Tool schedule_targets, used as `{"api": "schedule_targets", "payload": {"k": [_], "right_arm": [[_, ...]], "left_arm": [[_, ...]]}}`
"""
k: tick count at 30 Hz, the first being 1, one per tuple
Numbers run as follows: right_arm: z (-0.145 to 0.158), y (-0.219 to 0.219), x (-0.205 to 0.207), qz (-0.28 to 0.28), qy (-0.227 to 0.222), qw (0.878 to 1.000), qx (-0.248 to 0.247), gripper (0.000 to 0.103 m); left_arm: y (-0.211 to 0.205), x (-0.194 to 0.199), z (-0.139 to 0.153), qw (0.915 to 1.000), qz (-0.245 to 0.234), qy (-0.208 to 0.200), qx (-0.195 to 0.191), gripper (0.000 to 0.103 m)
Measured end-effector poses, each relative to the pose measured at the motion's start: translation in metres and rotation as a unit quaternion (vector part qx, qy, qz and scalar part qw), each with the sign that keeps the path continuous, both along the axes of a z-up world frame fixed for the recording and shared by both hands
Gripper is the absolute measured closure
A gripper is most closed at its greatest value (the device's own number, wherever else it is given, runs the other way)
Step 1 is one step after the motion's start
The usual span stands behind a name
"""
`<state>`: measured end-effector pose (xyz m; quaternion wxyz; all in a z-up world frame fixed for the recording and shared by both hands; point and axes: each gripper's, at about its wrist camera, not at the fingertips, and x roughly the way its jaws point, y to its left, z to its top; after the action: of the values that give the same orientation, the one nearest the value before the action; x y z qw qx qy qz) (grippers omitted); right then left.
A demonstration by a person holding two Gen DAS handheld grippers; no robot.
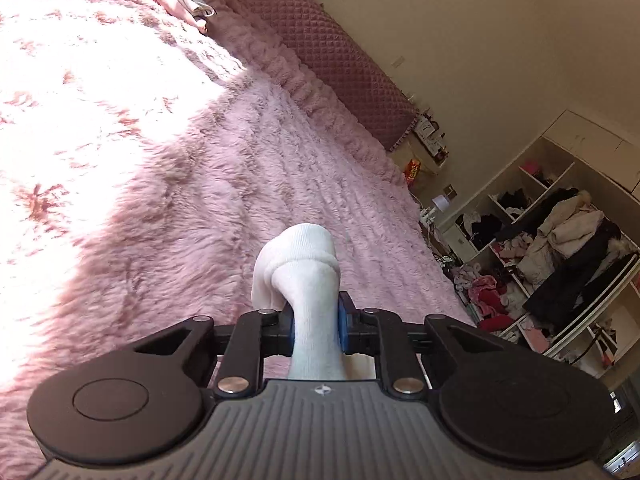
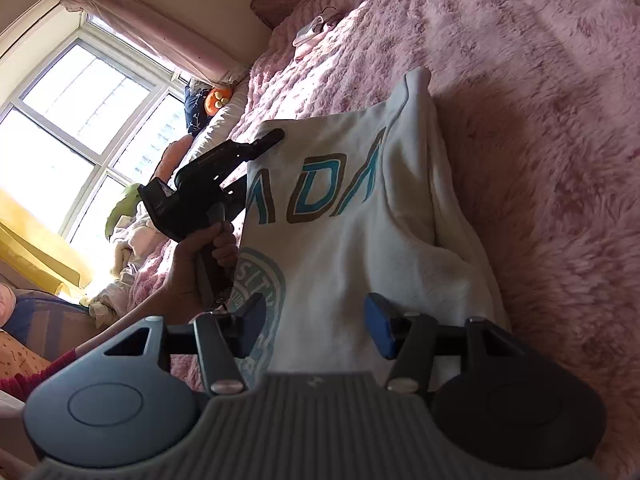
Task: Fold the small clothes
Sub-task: 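Lower the folded edge onto the sweatshirt and open both grippers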
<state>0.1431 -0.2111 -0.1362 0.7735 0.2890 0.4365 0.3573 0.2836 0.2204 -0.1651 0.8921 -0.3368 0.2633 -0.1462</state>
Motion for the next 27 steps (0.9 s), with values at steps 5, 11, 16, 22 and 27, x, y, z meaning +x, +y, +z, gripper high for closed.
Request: {"api": "schedule_targets", "payload": {"k": [5,11,16,22,27], "right_arm": [[-0.006,0.000,0.001,-0.010,0.012,1.000,0.016,0.052],[-0.005,0.001,-0.002,-0.007,0.004,1.000,0.011,0.052],[-0.004,-0.003,-0.002,-0.029,0.024,0.999,0.021,0.052],[0.036,0.005,-0.034,-0.070,-0.033,0.996,-0.034,0.043],[0.053,0.015,-0.062,-0.098,-0.084,0.988,-0.090,0.044]], "left_arm": [[0.012,0.001,-0.027,0.9985,0.008,0.055,0.000,0.083],[0.030,-0.016,0.004,0.9952,0.035,0.084,0.034,0.052],[0.038,-0.075,0.059,0.9894,0.058,0.078,0.108,0.052],[-0.022,-0.192,0.100,0.9880,0.013,0.046,0.147,0.038],[-0.088,-0.259,0.095,0.9950,-0.023,0.010,0.097,0.034]]}}
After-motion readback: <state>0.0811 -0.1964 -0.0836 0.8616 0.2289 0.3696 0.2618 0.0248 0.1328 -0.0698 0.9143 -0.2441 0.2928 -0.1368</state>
